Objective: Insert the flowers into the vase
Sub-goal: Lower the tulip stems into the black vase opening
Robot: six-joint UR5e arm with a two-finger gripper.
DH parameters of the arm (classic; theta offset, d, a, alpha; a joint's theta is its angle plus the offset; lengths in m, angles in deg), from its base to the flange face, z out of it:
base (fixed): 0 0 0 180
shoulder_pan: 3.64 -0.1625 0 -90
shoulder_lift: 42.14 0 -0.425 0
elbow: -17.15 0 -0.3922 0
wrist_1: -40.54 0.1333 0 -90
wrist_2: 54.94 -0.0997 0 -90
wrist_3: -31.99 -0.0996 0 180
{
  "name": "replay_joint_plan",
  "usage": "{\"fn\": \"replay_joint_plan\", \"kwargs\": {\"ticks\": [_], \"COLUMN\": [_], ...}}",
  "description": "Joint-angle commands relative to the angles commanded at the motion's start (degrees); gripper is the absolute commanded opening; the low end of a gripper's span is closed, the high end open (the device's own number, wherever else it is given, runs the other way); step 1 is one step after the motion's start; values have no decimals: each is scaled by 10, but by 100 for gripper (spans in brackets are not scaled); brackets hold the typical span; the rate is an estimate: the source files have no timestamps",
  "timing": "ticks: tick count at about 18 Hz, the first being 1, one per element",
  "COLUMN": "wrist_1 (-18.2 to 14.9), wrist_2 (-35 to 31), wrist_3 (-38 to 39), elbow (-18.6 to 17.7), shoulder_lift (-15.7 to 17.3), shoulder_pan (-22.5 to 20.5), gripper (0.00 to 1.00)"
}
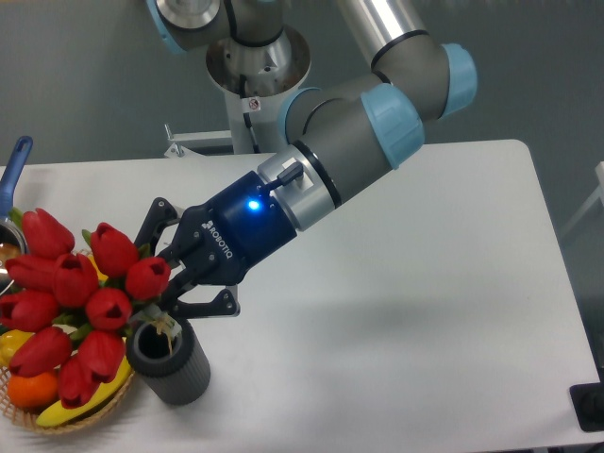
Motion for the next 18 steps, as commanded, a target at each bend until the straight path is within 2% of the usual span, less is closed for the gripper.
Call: {"fn": "replay_joint_plan", "kwargs": {"ticks": [3, 12, 18], "wrist_1": [0, 0, 0], "wrist_2": [0, -3, -19], "wrist_3": [-17, -44, -92], "elbow": [-13, -46, -62], "shoulder_lift": [0, -3, -22], "shoulder_pan": [7, 21, 21], "gripper": [19, 19, 19]}}
